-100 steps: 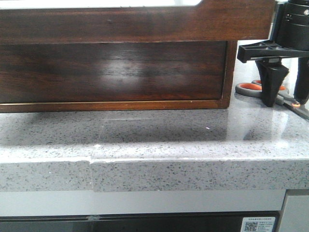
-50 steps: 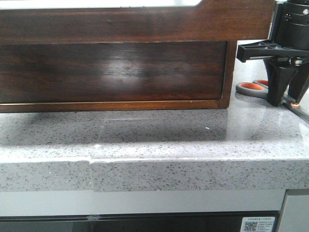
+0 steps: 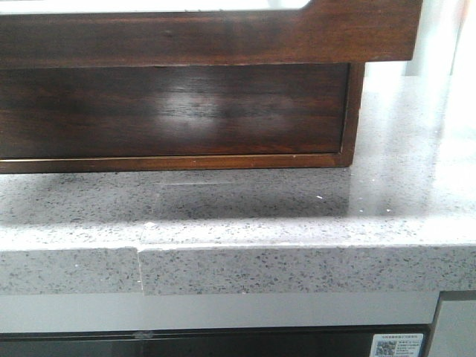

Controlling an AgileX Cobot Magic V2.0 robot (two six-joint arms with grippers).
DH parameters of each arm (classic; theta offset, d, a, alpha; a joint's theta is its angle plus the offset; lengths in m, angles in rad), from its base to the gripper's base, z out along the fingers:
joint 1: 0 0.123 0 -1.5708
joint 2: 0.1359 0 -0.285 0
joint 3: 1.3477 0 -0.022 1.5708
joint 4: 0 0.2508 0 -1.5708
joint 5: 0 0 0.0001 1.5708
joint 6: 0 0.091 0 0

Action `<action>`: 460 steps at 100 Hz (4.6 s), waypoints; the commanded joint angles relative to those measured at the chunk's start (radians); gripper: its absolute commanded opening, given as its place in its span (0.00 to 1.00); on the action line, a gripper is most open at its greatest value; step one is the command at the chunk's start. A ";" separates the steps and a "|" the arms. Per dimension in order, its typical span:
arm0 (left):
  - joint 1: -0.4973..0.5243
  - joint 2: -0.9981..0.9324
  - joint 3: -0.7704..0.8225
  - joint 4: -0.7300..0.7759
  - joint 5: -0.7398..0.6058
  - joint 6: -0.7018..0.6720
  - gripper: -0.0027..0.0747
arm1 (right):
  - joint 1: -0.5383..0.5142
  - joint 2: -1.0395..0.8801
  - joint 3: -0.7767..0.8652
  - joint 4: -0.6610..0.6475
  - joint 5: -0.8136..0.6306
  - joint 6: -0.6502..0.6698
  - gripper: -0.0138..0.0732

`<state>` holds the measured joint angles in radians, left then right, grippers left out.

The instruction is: Put scissors in drawer with both arms

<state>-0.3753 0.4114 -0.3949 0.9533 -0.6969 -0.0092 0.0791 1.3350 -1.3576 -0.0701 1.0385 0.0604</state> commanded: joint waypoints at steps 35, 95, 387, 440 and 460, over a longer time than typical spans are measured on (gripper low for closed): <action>-0.008 0.006 -0.034 -0.059 -0.022 -0.014 0.41 | 0.133 -0.177 -0.269 0.277 -0.095 -0.380 0.08; -0.008 0.006 -0.034 -0.059 -0.020 -0.014 0.41 | 0.572 0.000 -0.289 0.260 -0.224 -0.711 0.08; -0.008 -0.286 0.074 -0.096 0.320 -0.542 0.01 | 0.624 -0.549 0.033 0.181 -0.404 -0.638 0.10; -0.008 -0.292 0.330 -0.112 0.365 -0.565 0.01 | 0.624 -1.080 0.794 0.217 -0.686 -0.601 0.10; -0.008 -0.292 0.365 -0.112 0.362 -0.565 0.01 | 0.624 -1.159 0.932 0.232 -0.722 -0.601 0.10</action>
<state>-0.3753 0.1094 -0.0114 0.8734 -0.2942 -0.5600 0.7090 0.1853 -0.4415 0.1492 0.4217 -0.5461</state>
